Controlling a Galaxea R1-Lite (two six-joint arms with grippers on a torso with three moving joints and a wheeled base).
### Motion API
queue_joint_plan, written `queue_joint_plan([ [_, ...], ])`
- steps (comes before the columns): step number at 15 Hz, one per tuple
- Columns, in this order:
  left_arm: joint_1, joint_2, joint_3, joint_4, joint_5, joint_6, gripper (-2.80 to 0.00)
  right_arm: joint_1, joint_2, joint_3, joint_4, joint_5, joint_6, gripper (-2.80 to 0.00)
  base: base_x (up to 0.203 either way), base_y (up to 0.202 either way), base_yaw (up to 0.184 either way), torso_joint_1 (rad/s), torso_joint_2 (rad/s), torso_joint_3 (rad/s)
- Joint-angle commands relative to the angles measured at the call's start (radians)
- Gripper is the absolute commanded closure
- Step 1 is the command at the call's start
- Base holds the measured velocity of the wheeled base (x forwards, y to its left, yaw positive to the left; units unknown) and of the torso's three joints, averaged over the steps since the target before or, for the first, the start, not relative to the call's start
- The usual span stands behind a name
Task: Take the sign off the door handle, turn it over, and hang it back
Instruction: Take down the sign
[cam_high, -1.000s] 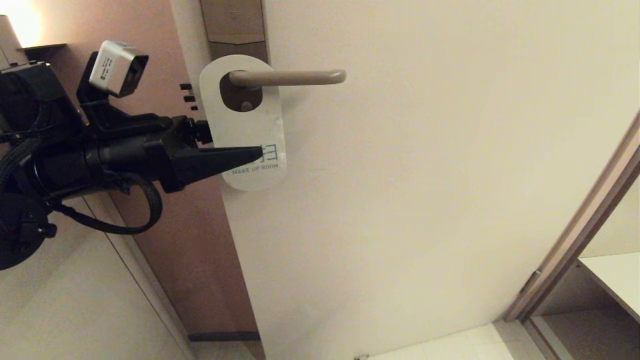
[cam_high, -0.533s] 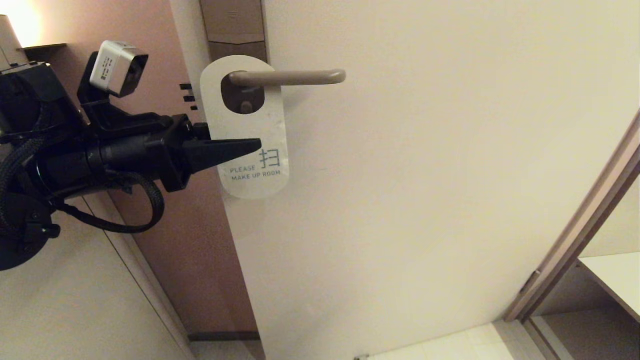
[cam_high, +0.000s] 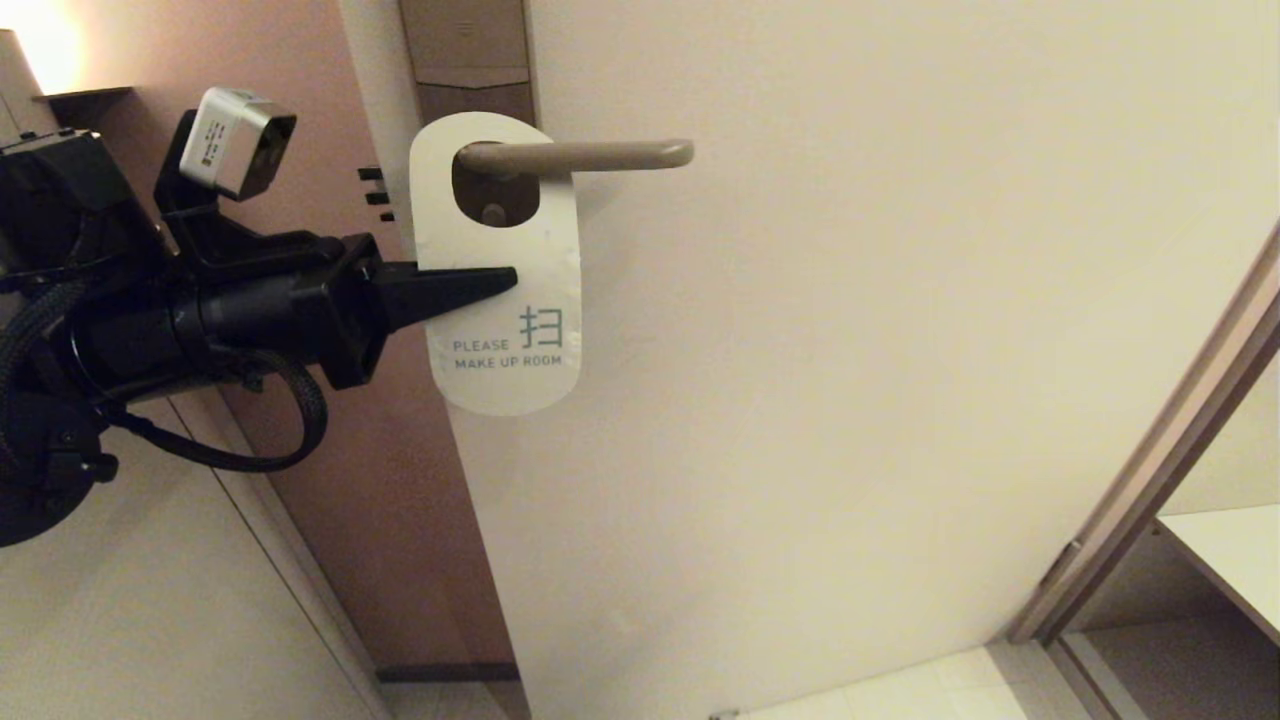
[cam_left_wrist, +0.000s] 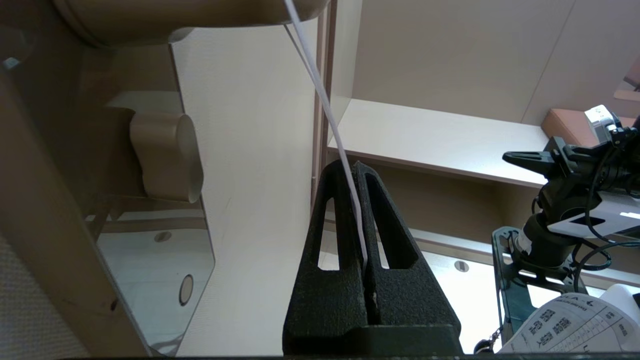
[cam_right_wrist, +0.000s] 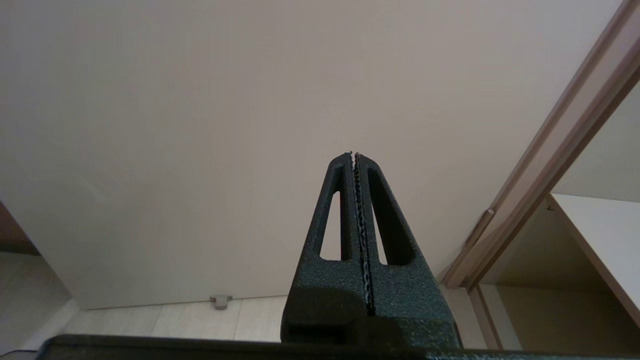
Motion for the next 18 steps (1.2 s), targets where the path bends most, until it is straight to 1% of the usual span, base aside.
queue_joint_plan([
  [1, 0.000, -0.009, 0.002, -0.005, -0.005, -0.001, 0.00, 0.000, 0.001, 0.000, 0.000, 0.000, -0.001, 0.00, 0.000, 0.000, 0.000, 0.000, 0.00, 0.000],
  [4, 0.001, -0.028, 0.019, -0.004, 0.004, -0.001, 0.00, 0.000, 0.001, 0.000, 0.000, 0.000, -0.001, 0.00, 0.000, 0.000, 0.000, 0.000, 0.00, 0.000],
  [8, 0.000, -0.051, 0.044, -0.003, 0.068, 0.001, 0.00, 0.000, 0.001, 0.000, 0.000, 0.000, -0.001, 0.00, 0.000, 0.000, 0.000, 0.000, 0.00, 0.000],
  [11, 0.001, -0.056, 0.047, 0.002, 0.126, 0.020, 0.00, 0.000, 0.001, 0.000, 0.000, 0.000, -0.001, 0.00, 0.000, 0.000, 0.000, 0.000, 0.00, 0.000],
  [15, -0.012, -0.081, 0.063, 0.008, 0.141, 0.020, 0.00, 0.000, 0.001, 0.000, 0.001, 0.000, -0.002, 0.00, 0.000, 0.000, 0.000, 0.000, 0.00, 0.000],
  [17, -0.046, -0.091, 0.072, 0.012, 0.206, 0.020, 0.00, 0.000, 0.001, 0.000, 0.000, 0.000, -0.002, 0.00, 0.000, 0.000, 0.000, 0.000, 0.00, 0.000],
  [18, -0.068, -0.097, 0.073, 0.025, 0.252, 0.021, 0.00, 0.000, 0.001, 0.000, 0.000, 0.000, -0.001, 0.00, 0.000, 0.000, 0.000, 0.000, 0.00, 0.000],
])
